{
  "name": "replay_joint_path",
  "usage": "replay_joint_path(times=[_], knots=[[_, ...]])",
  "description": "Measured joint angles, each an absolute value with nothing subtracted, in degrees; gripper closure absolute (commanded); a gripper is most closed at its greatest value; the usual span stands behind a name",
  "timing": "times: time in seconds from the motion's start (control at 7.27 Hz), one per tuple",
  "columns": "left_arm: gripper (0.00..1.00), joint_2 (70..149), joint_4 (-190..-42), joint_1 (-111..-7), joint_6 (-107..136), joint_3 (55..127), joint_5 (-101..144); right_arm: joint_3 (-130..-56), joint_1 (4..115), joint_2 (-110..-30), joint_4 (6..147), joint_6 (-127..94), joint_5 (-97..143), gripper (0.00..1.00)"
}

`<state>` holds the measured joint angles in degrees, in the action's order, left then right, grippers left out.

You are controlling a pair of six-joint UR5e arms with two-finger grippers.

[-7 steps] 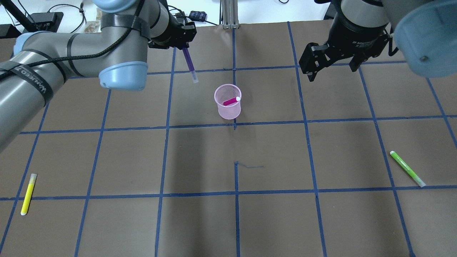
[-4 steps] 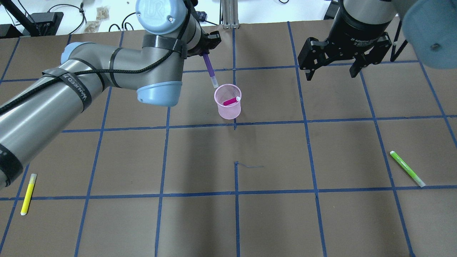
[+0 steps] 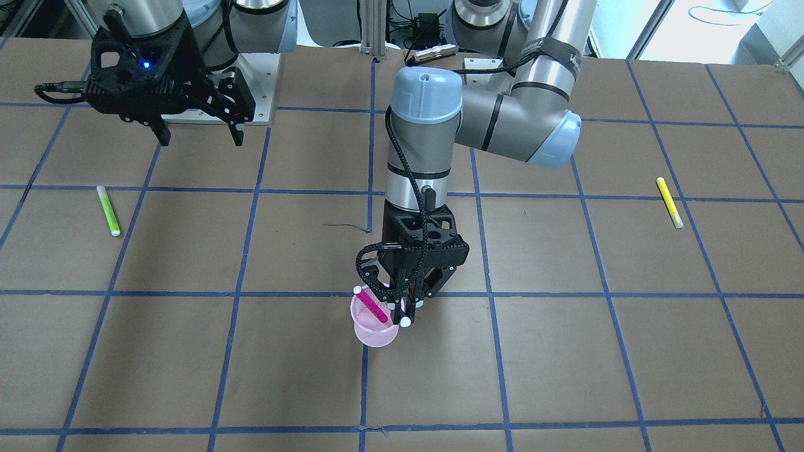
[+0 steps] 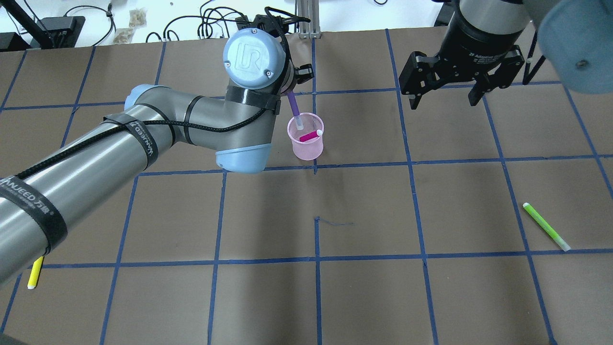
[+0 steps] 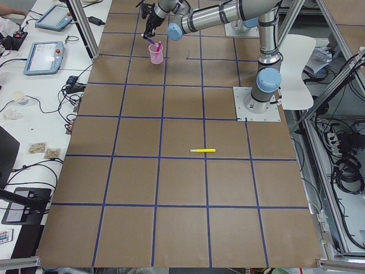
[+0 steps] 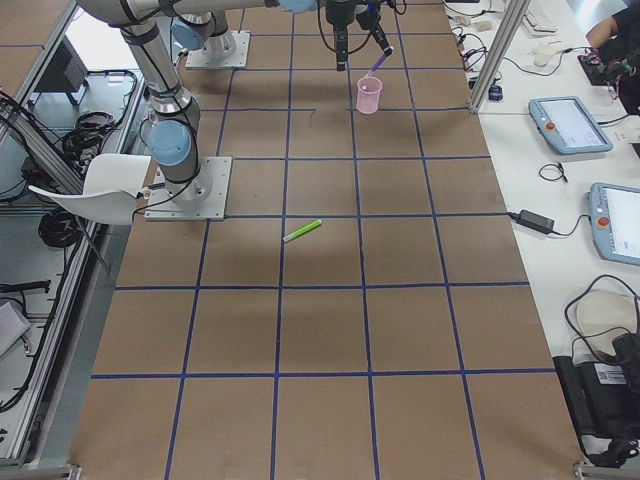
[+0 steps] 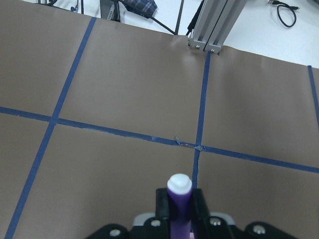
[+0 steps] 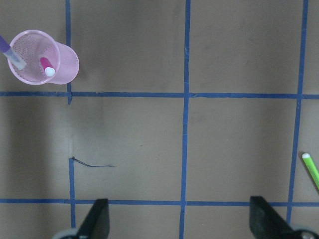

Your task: Insert purple and pink pens into pink cup

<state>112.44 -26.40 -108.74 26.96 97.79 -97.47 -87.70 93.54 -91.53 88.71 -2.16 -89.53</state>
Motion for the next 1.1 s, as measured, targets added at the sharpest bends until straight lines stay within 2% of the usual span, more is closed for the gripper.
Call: replay_joint_path(times=[0.55,0.69,0.83,1.1], knots=[[1.0,114.41,-23.52,-109.38,27.09,98.75,-97.72,-87.71,93.66,-91.5,88.68,-1.97,-89.47,0.0],[0.9,114.57,-23.16,-109.45,27.07,99.58,-97.68,-87.71,93.68,-91.51,88.68,-1.95,-89.47,0.0],[0.78,114.59,-22.11,-109.46,27.04,100.74,-97.66,-87.7,93.71,-91.52,88.68,-1.94,-89.45,0.0],[0.22,114.61,-19.67,-109.44,26.98,101.74,-97.57,-87.64,93.76,-91.51,88.68,-1.93,-89.4,0.0]])
